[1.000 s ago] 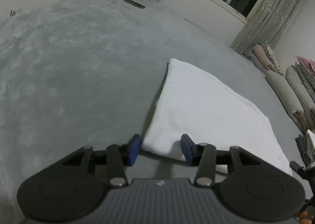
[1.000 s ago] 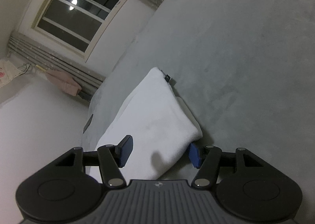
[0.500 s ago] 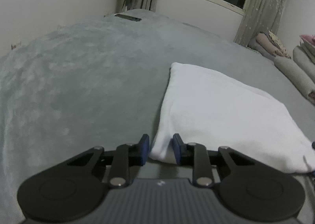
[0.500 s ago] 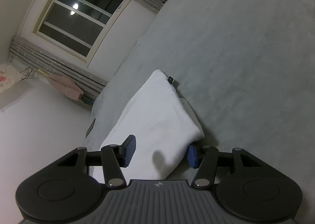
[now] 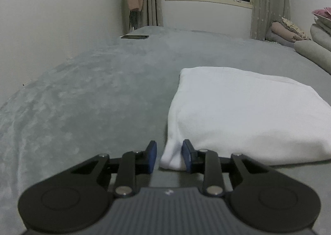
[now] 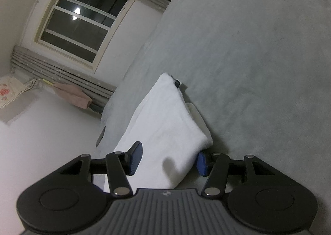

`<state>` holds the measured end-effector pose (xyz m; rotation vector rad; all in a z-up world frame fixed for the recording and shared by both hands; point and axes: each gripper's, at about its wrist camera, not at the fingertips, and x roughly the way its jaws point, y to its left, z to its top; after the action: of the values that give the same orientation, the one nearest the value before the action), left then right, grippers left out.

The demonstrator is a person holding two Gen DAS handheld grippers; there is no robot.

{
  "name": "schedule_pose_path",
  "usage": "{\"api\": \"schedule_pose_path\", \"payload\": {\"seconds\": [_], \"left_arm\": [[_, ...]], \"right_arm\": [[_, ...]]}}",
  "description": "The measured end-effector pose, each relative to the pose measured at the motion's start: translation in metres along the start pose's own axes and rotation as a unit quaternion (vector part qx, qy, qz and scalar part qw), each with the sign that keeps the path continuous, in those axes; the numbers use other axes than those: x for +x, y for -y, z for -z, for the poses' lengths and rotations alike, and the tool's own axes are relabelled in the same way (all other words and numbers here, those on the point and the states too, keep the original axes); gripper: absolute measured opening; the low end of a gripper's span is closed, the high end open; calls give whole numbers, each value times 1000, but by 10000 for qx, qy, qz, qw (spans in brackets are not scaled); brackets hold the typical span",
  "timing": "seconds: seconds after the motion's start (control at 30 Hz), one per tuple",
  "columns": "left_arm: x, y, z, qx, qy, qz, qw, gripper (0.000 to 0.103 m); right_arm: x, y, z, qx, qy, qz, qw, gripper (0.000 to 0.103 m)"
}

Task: Fold clothes
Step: 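Grasp the edge of the white bundle with the right gripper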

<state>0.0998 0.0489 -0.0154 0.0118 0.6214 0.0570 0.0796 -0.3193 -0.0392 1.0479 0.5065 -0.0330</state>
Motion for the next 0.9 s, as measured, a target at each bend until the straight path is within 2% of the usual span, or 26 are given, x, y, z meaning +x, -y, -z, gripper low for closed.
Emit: {"api": "schedule_pose_path", "payload": {"seconds": [0.2, 0.5, 0.6, 0.67, 0.73, 0.9], "left_arm": [[-4, 7, 1, 113, 21, -200, 9997, 33], [-7, 17, 3, 315, 58, -405, 9987, 34], [-6, 18, 3, 364, 48, -442, 9983, 34], [-6, 19, 3, 395, 47, -463, 9981, 34], [-5, 19, 2, 406, 48, -470, 9981, 34], [-5, 15, 1, 319, 34, -401, 9987, 34]], "right_arm": [[1, -7, 0, -214, -40, 120, 9997, 53], [2, -3, -3, -2, -86, 128, 9999, 50], [4, -2, -4, 60, -90, 131, 9999, 40], [7, 0, -3, 28, -120, 188, 9997, 24], [9, 5, -3, 122, -149, 226, 9996, 14], [11, 7, -3, 90, -161, 253, 9995, 11]]}}
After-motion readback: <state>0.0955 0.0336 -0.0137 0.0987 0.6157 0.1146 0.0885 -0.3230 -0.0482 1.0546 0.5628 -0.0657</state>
